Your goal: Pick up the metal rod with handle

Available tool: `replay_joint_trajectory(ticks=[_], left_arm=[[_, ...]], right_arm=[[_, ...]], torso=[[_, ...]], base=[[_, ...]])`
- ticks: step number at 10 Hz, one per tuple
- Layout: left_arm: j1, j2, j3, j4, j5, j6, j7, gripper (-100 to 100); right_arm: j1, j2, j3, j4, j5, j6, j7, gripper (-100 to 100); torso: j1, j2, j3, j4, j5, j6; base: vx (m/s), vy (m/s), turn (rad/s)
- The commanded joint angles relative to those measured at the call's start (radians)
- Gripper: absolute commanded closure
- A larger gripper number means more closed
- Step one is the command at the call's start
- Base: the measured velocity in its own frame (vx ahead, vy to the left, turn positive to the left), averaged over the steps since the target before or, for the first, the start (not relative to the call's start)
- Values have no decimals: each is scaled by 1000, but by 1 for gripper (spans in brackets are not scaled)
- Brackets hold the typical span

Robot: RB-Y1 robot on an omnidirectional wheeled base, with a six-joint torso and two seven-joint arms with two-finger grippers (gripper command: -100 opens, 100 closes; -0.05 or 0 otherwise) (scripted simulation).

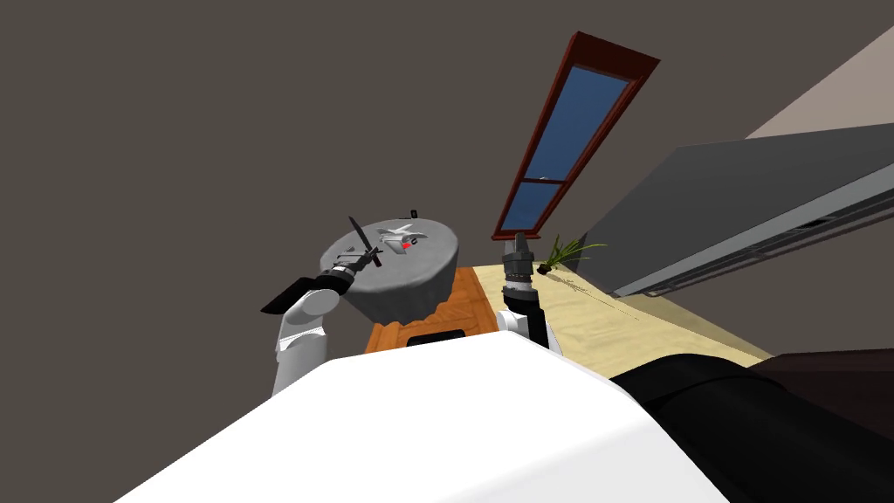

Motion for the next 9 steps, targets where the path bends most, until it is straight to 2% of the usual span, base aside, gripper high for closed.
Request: replay_joint_trajectory(ticks=[1,2,3,4,5,6,7,8,9], left_arm=[[0,0,0,0,0,0,0,0],[35,7,50,2,13,-14,15,-100],[35,7,66,2,13,-14,15,-100],[71,15,95,4,26,-28,29,-100],[71,15,127,4,26,-28,29,-100],[106,23,156,5,39,-42,44,-100],[106,23,192,5,39,-42,44,-100],[106,23,200,5,39,-42,44,-100],[142,30,242,7,52,-56,59,-100]], right_arm=[[0,0,0,0,0,0,0,0],[0,0,0,0,0,0,0,0],[0,0,0,0,0,0,0,0],[0,0,0,0,0,0,0,0],[0,0,0,0,0,0,0,0],[0,0,0,0,0,0,0,0],[0,0,0,0,0,0,0,0],[0,0,0,0,0,0,0,0],[0,0,0,0,0,0,0,0]], torso=[[0,0,0,0,0,0],[1,1,0,0,0,0],[1,3,2,1,0,1],[2,4,2,1,0,1],[2,6,3,1,0,1],[2,5,3,1,1,1],[2,5,3,1,1,1],[2,5,3,1,1,0],[3,4,2,1,1,-1]], base=[[0,0,0],[-35,-10,-339],[-50,1,-381],[-67,14,-428],[-55,8,-406],[-53,-2,-469],[-51,-5,-291],[-23,-5,-34],[-39,-19,-354]])
